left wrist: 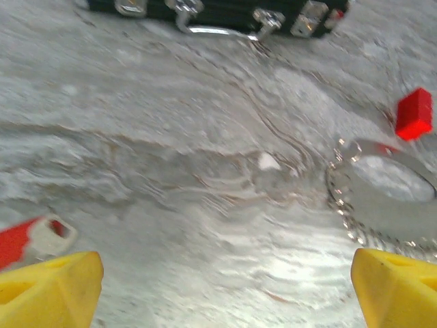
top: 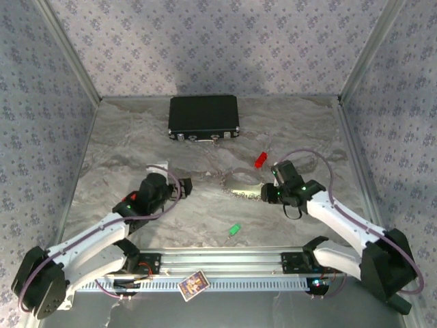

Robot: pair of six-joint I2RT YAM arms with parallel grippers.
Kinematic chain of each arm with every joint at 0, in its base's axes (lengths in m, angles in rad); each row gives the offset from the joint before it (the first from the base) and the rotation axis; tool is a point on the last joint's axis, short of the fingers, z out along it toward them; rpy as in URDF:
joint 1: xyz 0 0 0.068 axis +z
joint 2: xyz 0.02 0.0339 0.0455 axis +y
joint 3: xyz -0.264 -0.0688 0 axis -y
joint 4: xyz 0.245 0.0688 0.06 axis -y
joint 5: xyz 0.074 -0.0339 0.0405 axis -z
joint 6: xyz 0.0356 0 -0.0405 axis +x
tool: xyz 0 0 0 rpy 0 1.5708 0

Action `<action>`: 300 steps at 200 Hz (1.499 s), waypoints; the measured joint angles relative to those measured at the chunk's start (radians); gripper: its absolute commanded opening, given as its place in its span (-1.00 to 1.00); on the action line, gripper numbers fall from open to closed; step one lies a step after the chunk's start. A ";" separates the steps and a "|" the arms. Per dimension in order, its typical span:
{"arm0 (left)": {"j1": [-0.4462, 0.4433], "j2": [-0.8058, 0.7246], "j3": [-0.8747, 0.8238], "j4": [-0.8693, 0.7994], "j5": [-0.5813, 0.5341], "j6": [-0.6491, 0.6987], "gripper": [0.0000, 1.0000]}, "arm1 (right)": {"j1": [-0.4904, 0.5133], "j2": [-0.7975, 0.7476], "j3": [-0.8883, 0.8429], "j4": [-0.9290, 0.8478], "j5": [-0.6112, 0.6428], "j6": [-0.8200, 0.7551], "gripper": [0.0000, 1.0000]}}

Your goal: Put the keys on the keyring

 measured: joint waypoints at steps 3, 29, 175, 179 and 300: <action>-0.014 0.006 0.000 0.000 -0.006 -0.008 0.86 | 0.000 0.016 0.010 -0.004 0.002 0.000 -0.28; -0.095 0.077 0.000 0.008 -0.042 -0.052 0.88 | 0.000 0.134 0.094 -0.012 0.020 0.000 -0.21; -0.124 0.184 0.061 0.051 -0.116 -0.068 0.89 | 0.034 0.531 0.338 -0.047 0.239 0.077 -0.85; -0.124 0.181 0.061 0.050 -0.118 -0.068 0.89 | 0.034 0.532 0.339 -0.047 0.241 0.076 -0.87; -0.124 0.029 0.061 0.022 -0.205 0.001 0.93 | 0.097 0.212 0.311 0.000 0.296 -0.056 -1.00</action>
